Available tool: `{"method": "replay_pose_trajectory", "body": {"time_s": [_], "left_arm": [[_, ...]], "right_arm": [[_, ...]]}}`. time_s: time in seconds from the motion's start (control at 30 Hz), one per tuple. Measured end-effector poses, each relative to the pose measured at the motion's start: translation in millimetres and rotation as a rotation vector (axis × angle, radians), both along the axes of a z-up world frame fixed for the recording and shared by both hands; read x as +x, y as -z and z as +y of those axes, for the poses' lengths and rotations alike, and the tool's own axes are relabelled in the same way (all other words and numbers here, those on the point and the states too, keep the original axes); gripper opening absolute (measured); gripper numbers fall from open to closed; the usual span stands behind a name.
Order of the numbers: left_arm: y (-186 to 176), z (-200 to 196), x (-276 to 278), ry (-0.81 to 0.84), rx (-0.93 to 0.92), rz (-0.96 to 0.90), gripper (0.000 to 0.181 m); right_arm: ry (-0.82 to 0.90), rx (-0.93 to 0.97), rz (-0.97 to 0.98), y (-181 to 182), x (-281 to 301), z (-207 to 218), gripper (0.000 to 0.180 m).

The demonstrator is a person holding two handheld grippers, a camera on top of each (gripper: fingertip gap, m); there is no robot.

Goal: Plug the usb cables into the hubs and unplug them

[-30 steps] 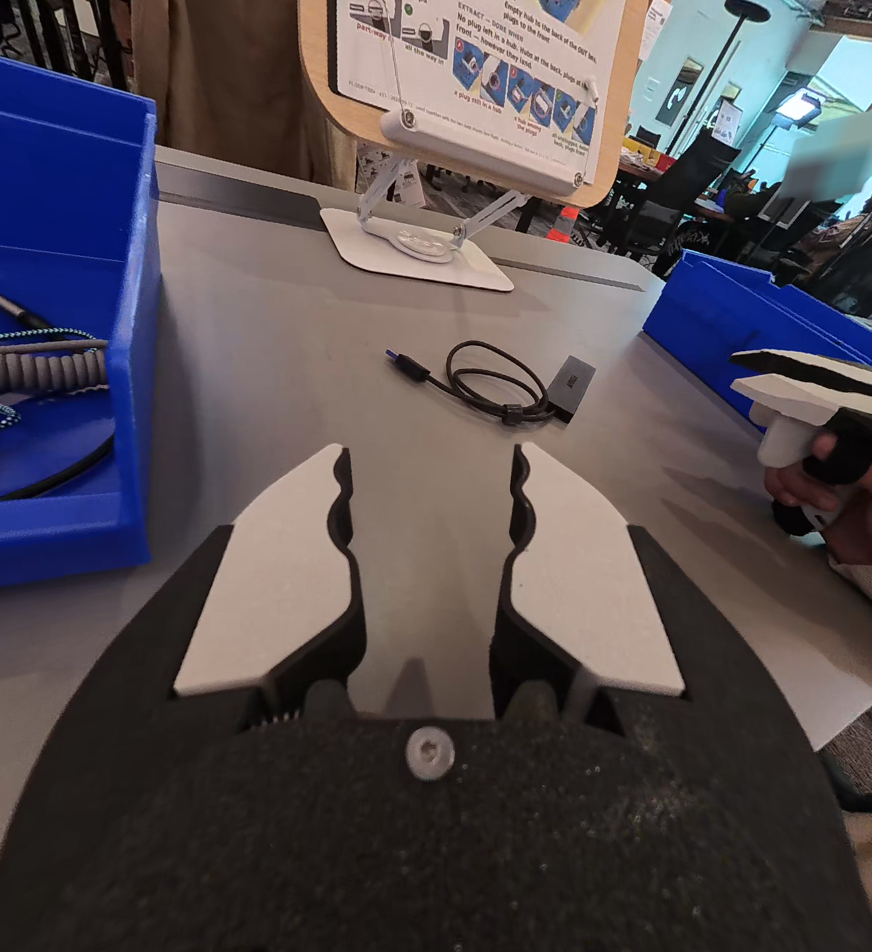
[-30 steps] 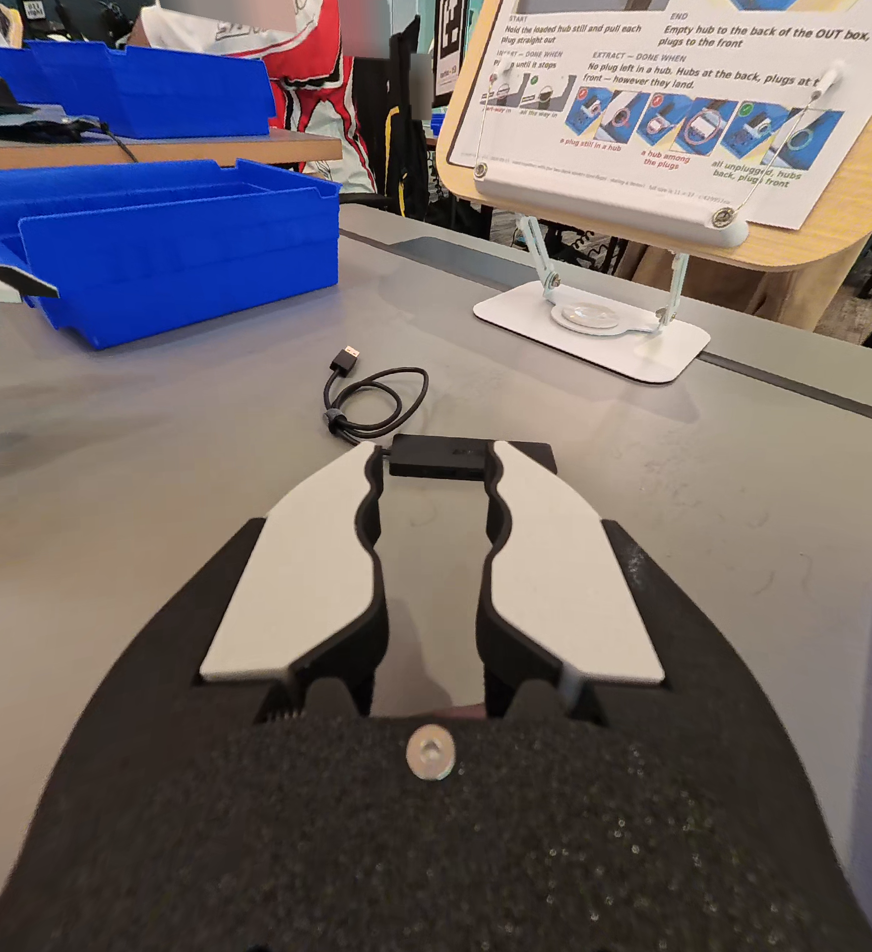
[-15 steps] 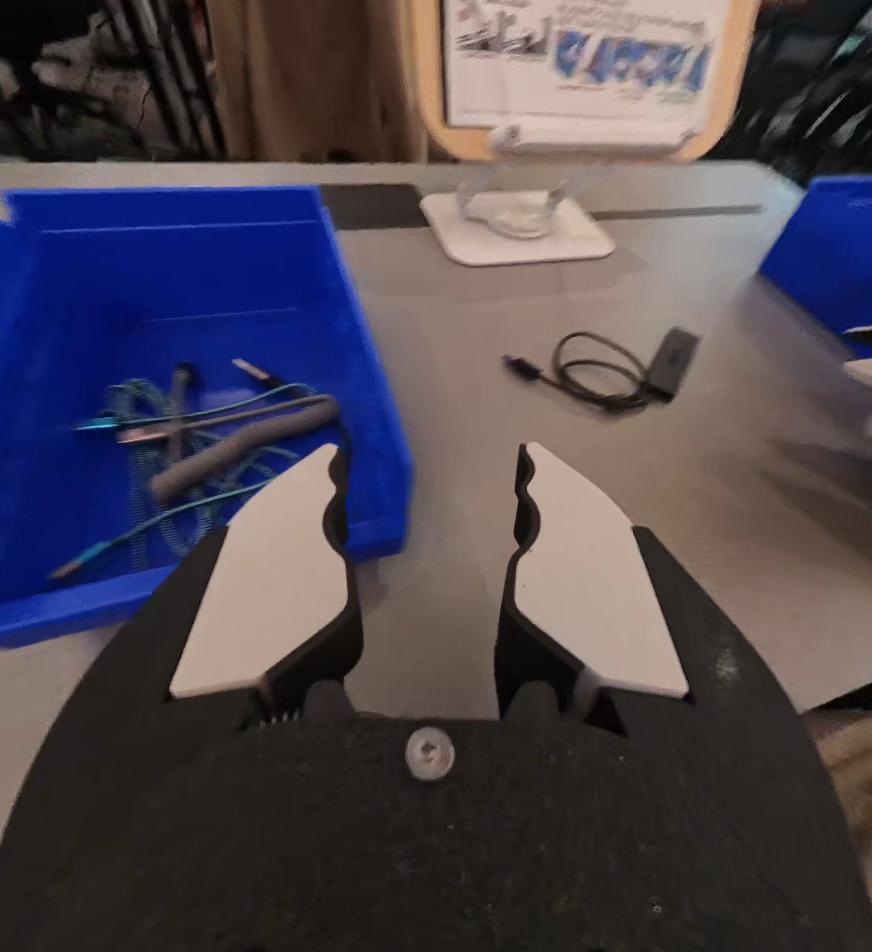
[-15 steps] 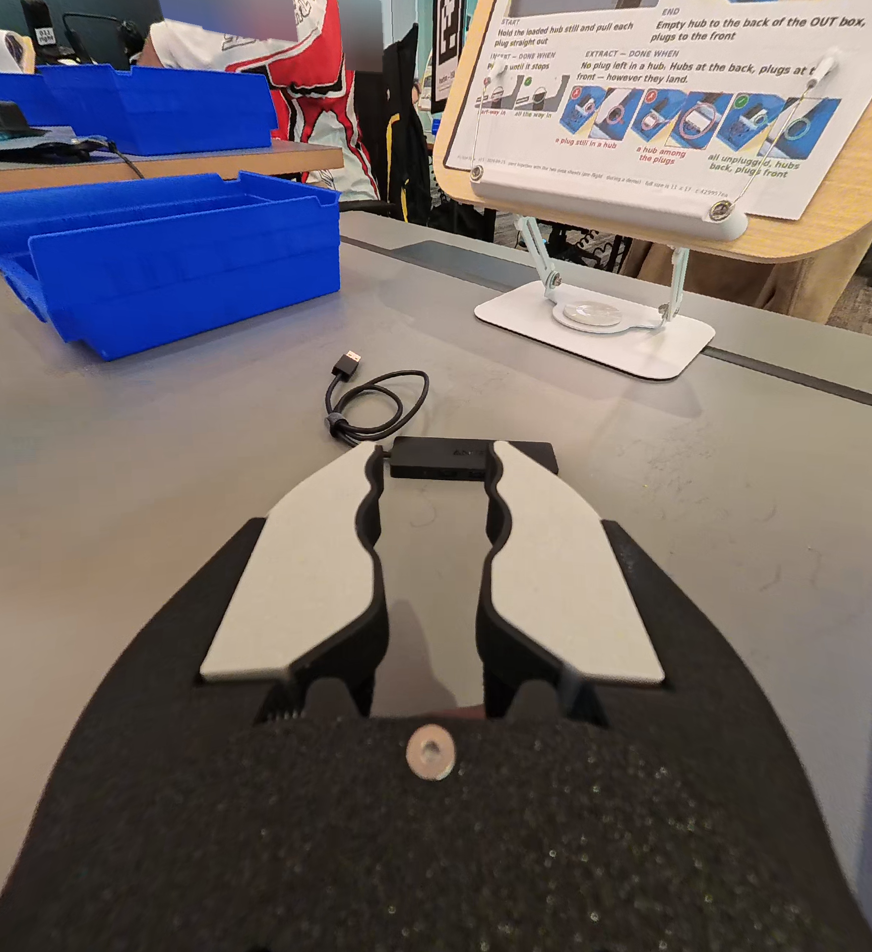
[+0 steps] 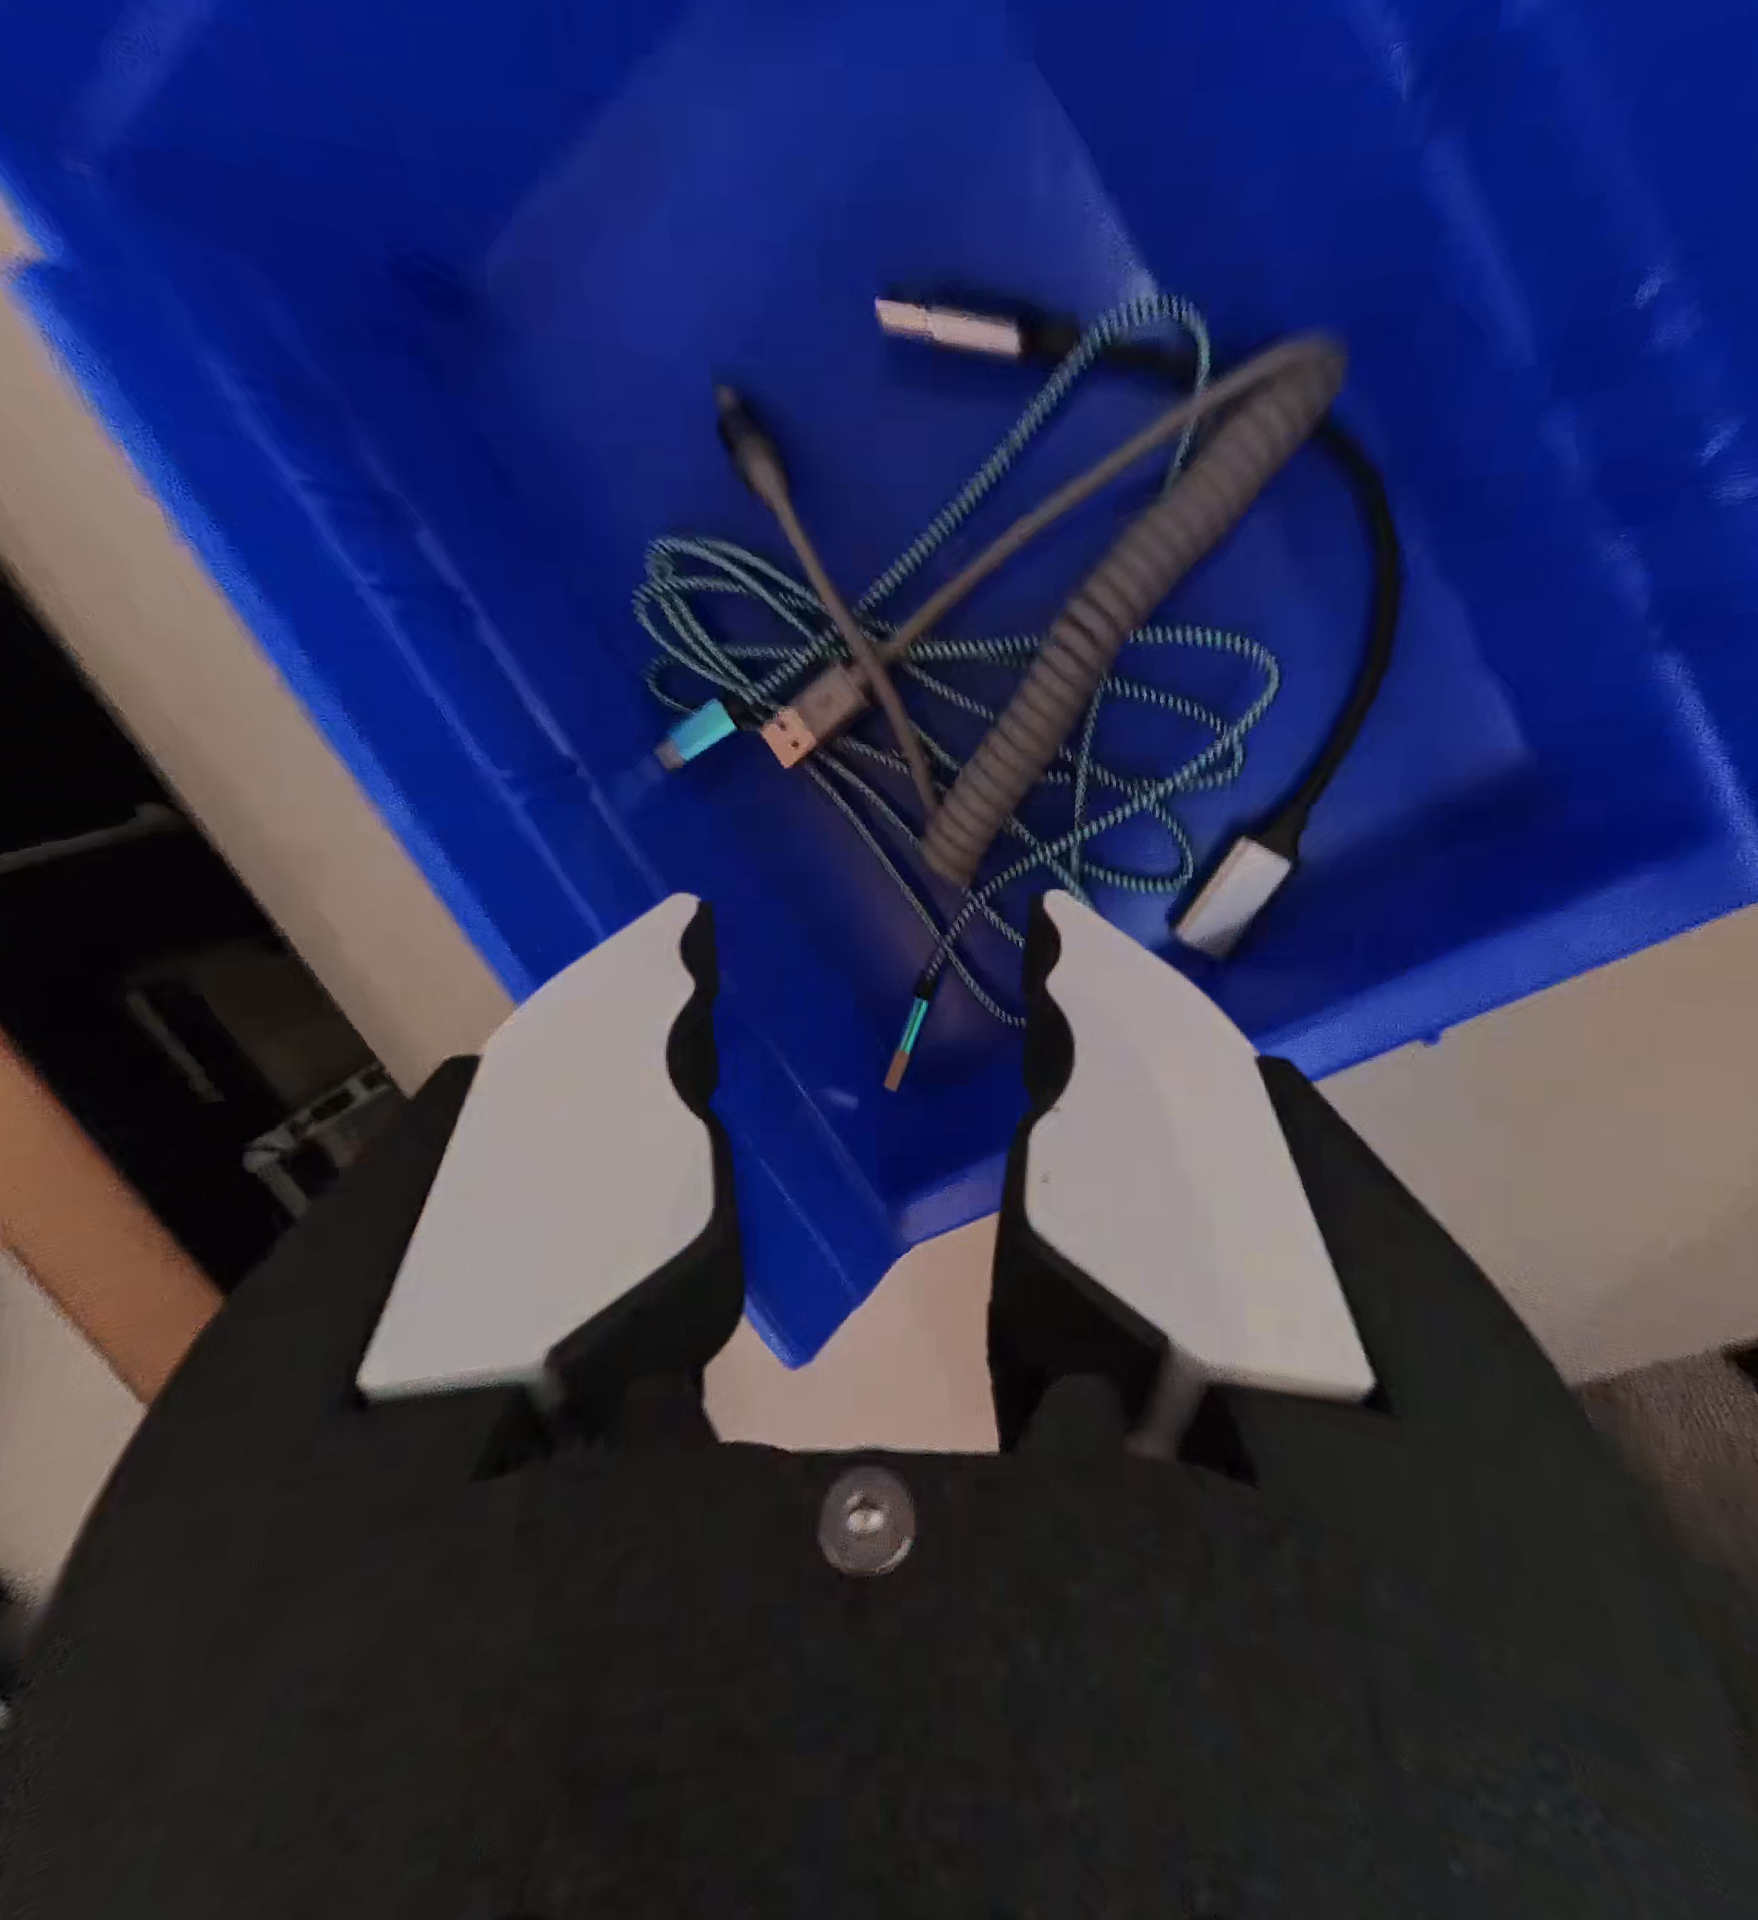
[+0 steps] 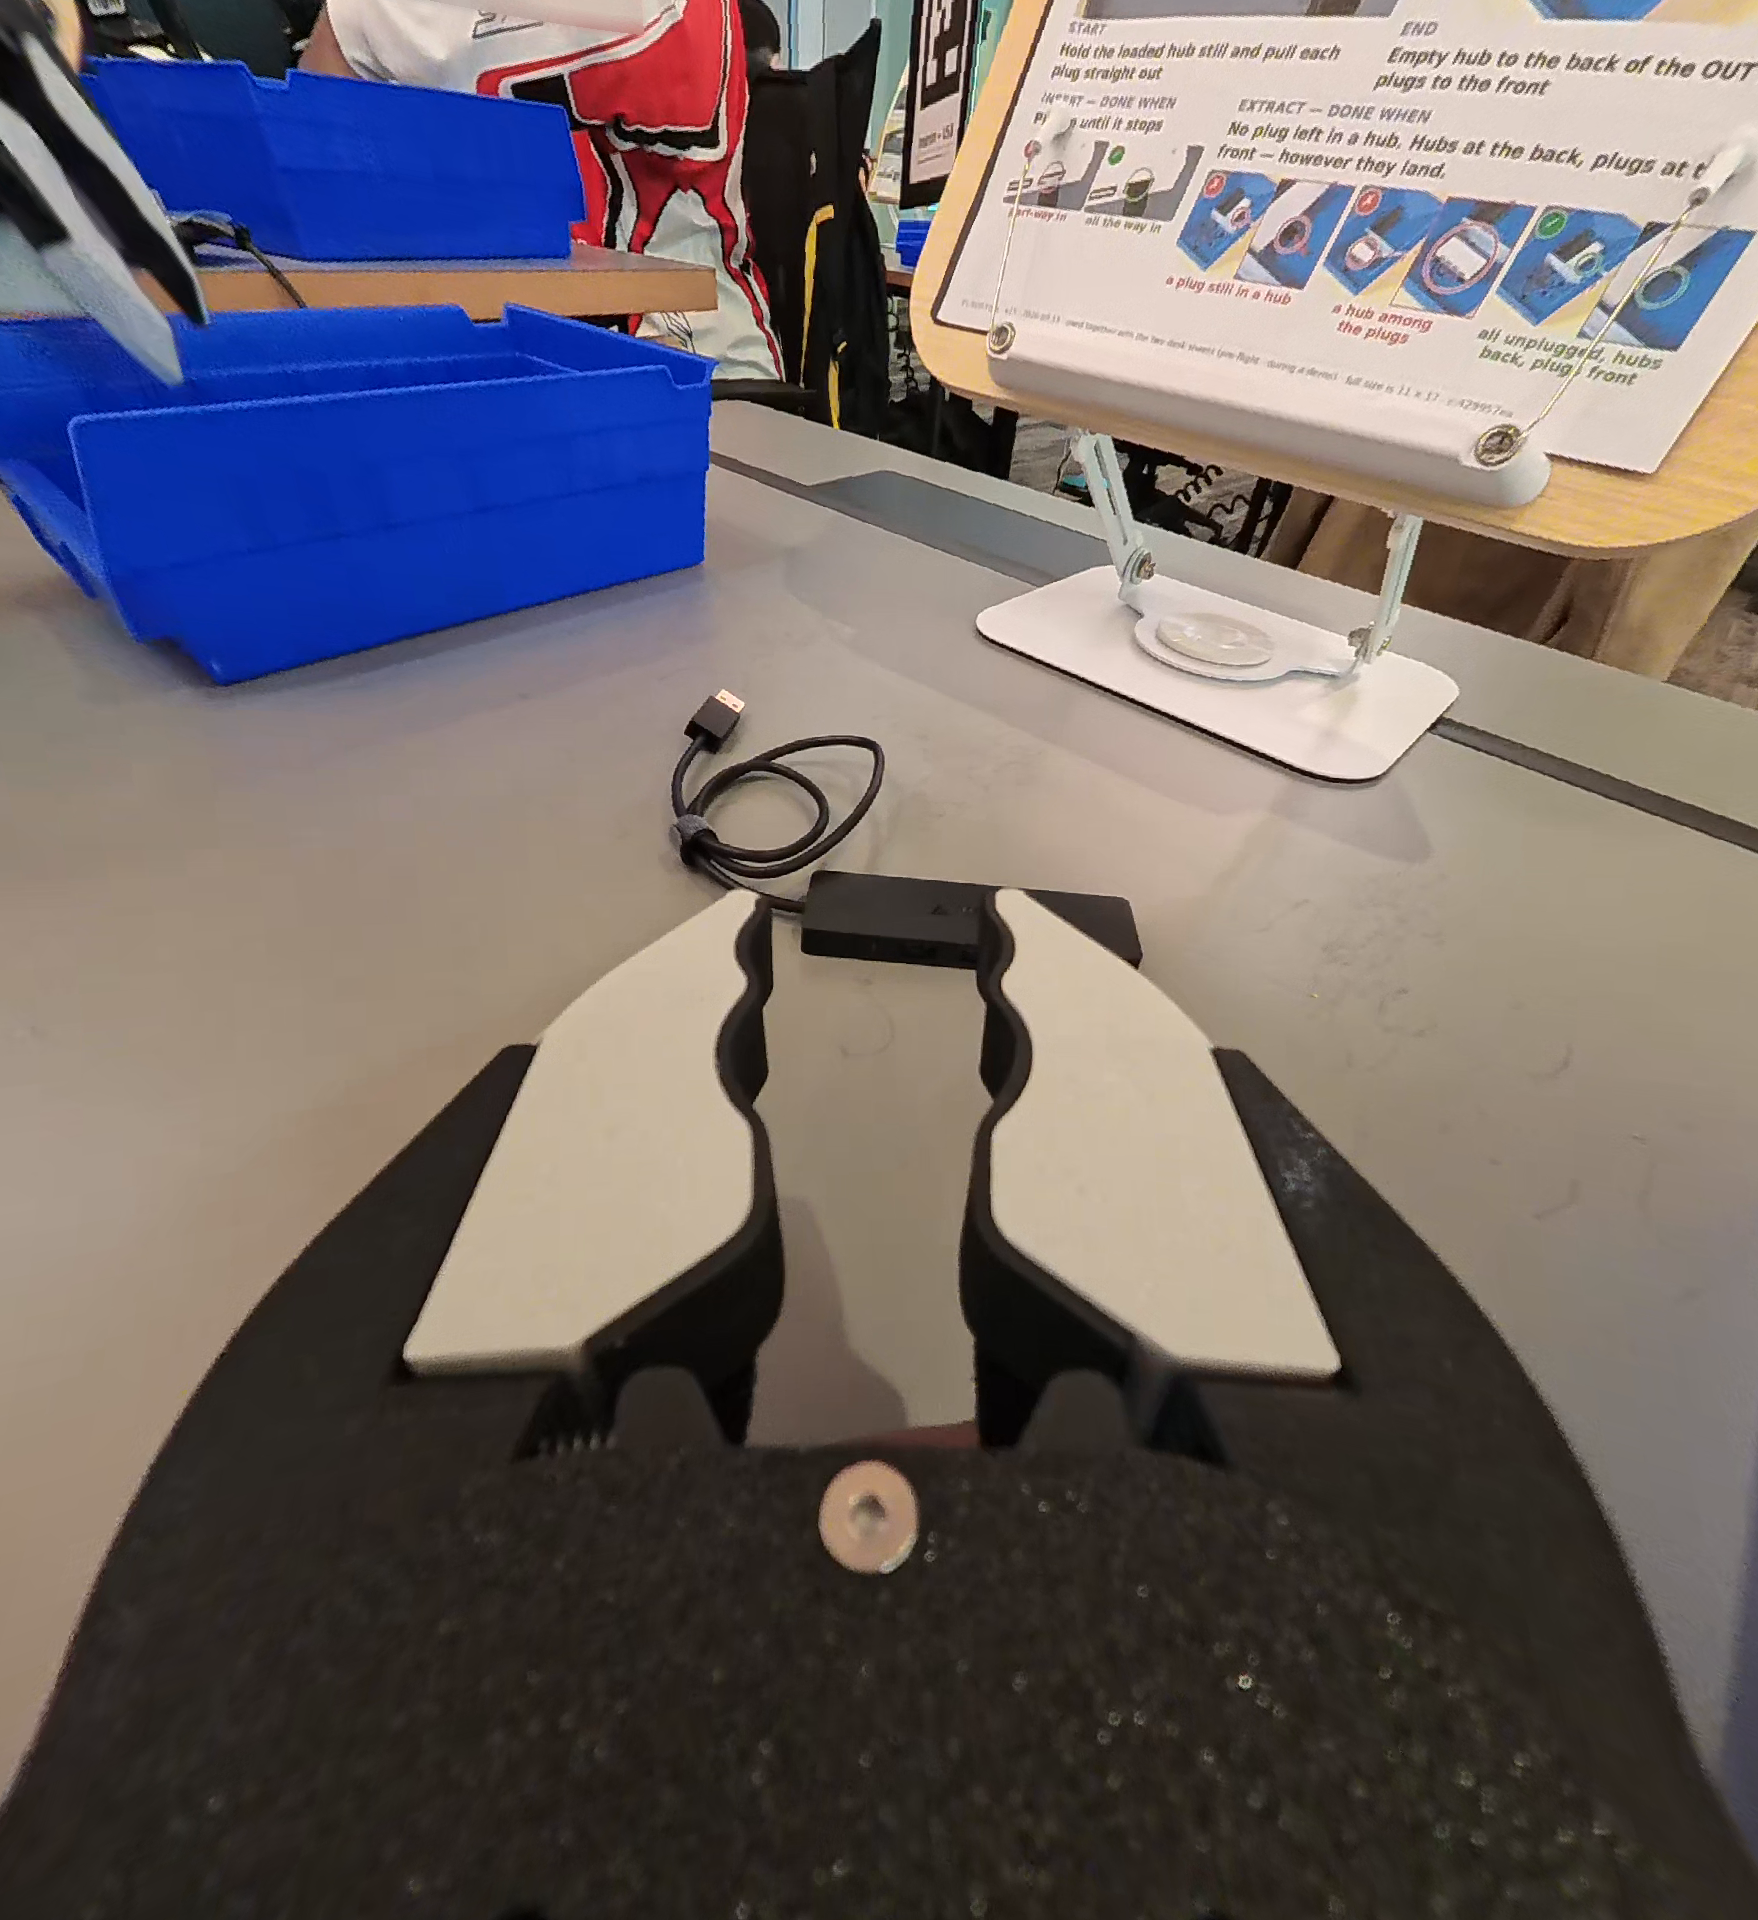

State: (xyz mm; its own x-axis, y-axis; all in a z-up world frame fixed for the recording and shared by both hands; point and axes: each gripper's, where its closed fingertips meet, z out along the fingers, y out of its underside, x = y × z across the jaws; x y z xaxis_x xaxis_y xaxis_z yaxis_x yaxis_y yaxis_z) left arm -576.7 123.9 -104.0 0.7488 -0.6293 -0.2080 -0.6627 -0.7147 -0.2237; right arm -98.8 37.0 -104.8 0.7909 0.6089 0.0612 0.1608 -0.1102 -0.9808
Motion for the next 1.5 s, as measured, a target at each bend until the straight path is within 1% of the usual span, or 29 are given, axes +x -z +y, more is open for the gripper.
{"method": "replay_pose_trajectory", "body": {"time_s": [0.13, 0.23, 0.4, 0.5, 0.6, 0.67, 0.77, 0.83, 0.9, 0.97, 1.0, 1.03, 1.1, 1.2, 1.23, 1.3, 1.4, 1.5], "left_arm": [[29.3, -8.4, -6.9, 0.064, -0.167, 0.040, 0.053], [44.0, -8.0, -13.1, 0.069, -0.205, 0.108, 0.050], [48.5, 22.9, -11.4, 0.073, -0.135, 0.191, 0.051], [54.0, 36.2, -5.0, 0.169, -0.157, 0.243, 0.051], [62.8, 35.6, -3.8, 0.235, -0.250, 0.281, 0.050], [65.1, 34.4, -7.5, 0.246, -0.288, 0.307, 0.050], [55.6, 33.7, -16.2, 0.233, -0.286, 0.328, 0.051], [47.1, 24.3, -14.0, 0.208, -0.300, 0.262, 0.049], [46.5, -3.5, -11.4, 0.216, -0.402, 0.203, 0.045], [51.1, -21.8, -21.1, 0.244, -0.448, 0.261, 0.044], [54.4, -27.3, -25.4, 0.251, -0.462, 0.290, 0.038], [58.3, -31.2, -26.9, 0.249, -0.476, 0.302, 0.038], [65.7, -29.9, -28.3, 0.246, -0.472, 0.332, 0.042], [80.8, -32.4, -29.8, 0.241, -0.522, 0.370, 0.044], [83.5, -34.7, -30.8, 0.237, -0.555, 0.384, 0.039], [83.4, -37.8, -29.8, 0.212, -0.599, 0.393, 0.013], [75.1, -26.1, -36.8, 0.264, -0.519, 0.481, 0.006], [40.2, -5.1, -35.4, 0.283, -0.351, 0.520, 0.003]], "right_arm": [[-0.004, 0.003, 0.003, -0.5, -0.2, -0.5, 0.037], [-0.007, 0.005, -0.005, -0.2, -1.3, -1.0, 0.037], [-0.010, 0.001, -0.017, 1.2, -2.7, -1.0, 0.037], [-0.012, 0.005, -0.026, 1.5, -3.6, -1.4, 0.037], [-0.012, 0.011, -0.021, 0.7, -3.2, -1.9, 0.037], [-0.011, 0.012, -0.009, -0.5, -2.2, -2.0, 0.037], [-0.010, 0.011, 0.008, -1.7, -0.4, -1.9, 0.036], [-0.011, 0.010, 0.012, -1.9, -0.2, -1.8, 0.036], [-0.012, 0.009, 0.008, -1.4, -0.7, -1.8, 0.036], [-0.013, 0.009, 0.002, -1.1, -1.2, -1.9, 0.036], [-0.014, 0.010, 0.000, -1.1, -1.5, -2.0, 0.036], [-0.014, 0.011, -0.002, -1.0, -1.6, -2.1, 0.036], [-0.016, 0.009, -0.009, -0.3, -2.4, -2.0, 0.036], [-0.019, 0.009, -0.024, 0.9, -3.9, -2.3, 0.036], [-0.019, 0.012, -0.025, 0.7, -4.1, -2.5, 0.036], [-0.018, 0.016, -0.023, 0.2, -3.6, -2.7, 0.036], [-0.018, 0.015, -0.014, -0.4, -2.9, -2.6, 0.036], [-0.019, 0.013, -0.016, -0.1, -3.0, -2.5, 0.036]]}}
